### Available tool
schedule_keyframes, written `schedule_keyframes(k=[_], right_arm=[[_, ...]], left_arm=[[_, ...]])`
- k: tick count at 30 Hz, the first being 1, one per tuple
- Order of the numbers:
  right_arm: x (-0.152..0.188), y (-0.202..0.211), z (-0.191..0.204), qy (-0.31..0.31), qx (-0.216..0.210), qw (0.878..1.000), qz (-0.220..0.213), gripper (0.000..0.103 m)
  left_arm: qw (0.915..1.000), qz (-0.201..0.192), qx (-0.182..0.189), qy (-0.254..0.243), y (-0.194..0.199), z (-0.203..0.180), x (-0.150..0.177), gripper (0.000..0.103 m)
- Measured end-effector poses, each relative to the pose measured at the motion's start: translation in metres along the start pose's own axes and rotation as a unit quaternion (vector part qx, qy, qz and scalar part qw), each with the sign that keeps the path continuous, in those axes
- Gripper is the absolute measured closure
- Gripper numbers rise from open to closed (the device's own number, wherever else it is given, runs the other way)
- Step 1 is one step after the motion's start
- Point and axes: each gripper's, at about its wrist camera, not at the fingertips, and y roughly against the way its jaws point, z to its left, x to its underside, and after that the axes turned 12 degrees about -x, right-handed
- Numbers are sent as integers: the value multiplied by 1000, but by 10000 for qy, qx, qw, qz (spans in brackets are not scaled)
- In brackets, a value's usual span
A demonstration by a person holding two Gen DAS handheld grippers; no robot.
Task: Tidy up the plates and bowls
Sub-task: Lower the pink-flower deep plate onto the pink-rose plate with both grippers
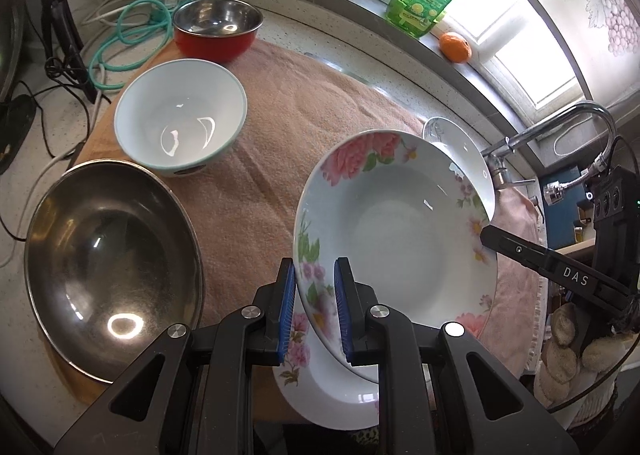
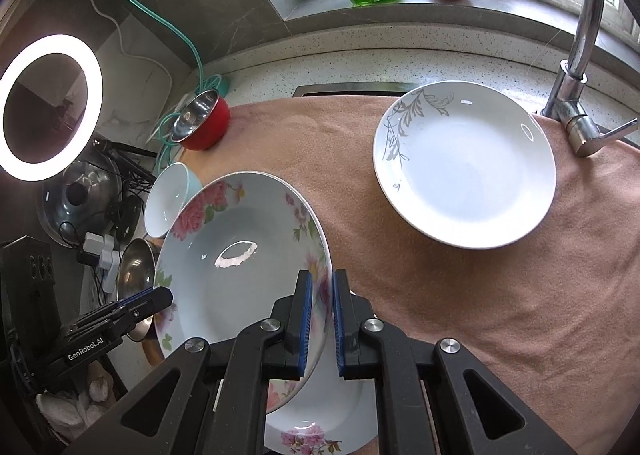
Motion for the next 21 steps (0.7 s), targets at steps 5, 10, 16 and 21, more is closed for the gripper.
schedule_keyframes(k=[5,10,16,21], right_arm=[[14,2,-7,-123,20,9999,-5,94],[28,3,-12,-225,24,9997,6,94],[41,4,-19,-326,19,9995,14,94],[52,2,-24,-404,56,9992,37,94]], left_arm=[[10000,37,30,-70,-1,-4,8,86],[9998,82,9,-169,-3,-7,15,86],[9996,155,5,-227,-7,-8,25,86],[9994,235,-7,-271,-13,-12,31,86]])
